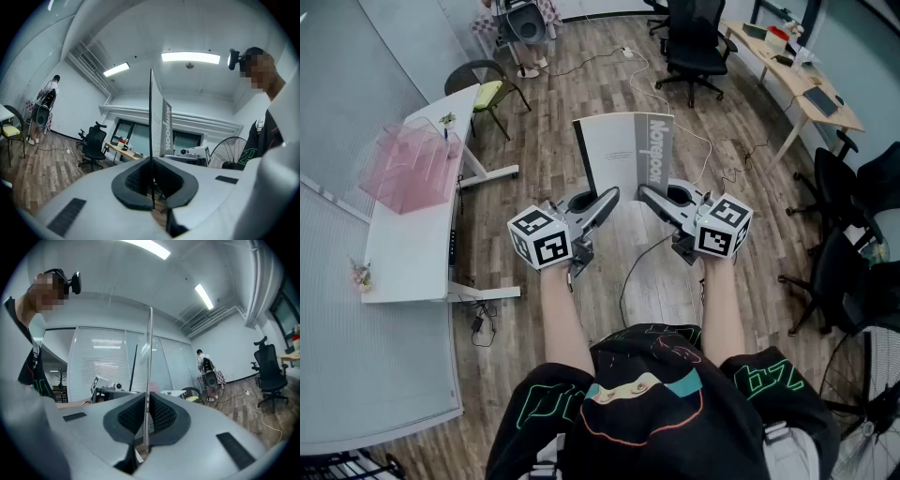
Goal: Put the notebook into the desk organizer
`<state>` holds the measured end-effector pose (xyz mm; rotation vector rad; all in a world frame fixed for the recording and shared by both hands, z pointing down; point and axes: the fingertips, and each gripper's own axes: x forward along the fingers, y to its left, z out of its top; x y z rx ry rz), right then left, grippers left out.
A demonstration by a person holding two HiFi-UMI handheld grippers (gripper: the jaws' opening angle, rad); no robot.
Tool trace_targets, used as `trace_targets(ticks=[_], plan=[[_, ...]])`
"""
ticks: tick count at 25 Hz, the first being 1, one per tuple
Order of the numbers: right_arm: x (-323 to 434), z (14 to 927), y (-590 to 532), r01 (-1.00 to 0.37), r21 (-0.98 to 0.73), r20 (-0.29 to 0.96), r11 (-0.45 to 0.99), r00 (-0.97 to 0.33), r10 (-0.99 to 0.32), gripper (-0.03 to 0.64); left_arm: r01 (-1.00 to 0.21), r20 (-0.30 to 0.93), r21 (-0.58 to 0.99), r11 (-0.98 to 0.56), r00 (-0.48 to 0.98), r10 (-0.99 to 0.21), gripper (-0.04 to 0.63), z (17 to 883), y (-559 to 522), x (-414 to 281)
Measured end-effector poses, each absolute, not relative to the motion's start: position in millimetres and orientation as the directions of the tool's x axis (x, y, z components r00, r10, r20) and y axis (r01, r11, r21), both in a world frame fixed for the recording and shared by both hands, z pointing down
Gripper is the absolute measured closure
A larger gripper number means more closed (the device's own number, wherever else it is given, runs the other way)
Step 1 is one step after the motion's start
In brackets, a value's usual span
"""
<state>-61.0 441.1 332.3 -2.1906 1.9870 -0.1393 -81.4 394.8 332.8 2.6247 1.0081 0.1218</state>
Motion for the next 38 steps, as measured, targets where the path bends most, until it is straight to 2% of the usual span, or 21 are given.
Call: trace_targets(ticks=[12,23,33,38], plan=[[-48,334,443,-0.982,-0.168,-0.032,-0.083,0.089,-0.996,0.6,0.577,-0.039,0.335,-0.745,0.798,0.601,0.594,334,400,-73],[-17,333,414,-0.984,-0.163,-0.067,-0.071,0.083,-0.994,0.597,0.561,-0.031,0.297,-0.773,0.815,0.579,0.594,331,373,-47],[71,358,338,-0.972,-0.167,-0.019,-0.165,0.17,-0.985,0.595,0.594,-0.048,0.339,-0.73,0.786,0.617,0.594,359,295,44],[119,370,278,-0.959,-0.211,0.012,-0.19,0.192,-0.981,0.594,0.567,-0.017,0.371,-0.735,0.796,0.605,0.592,369,233,93]])
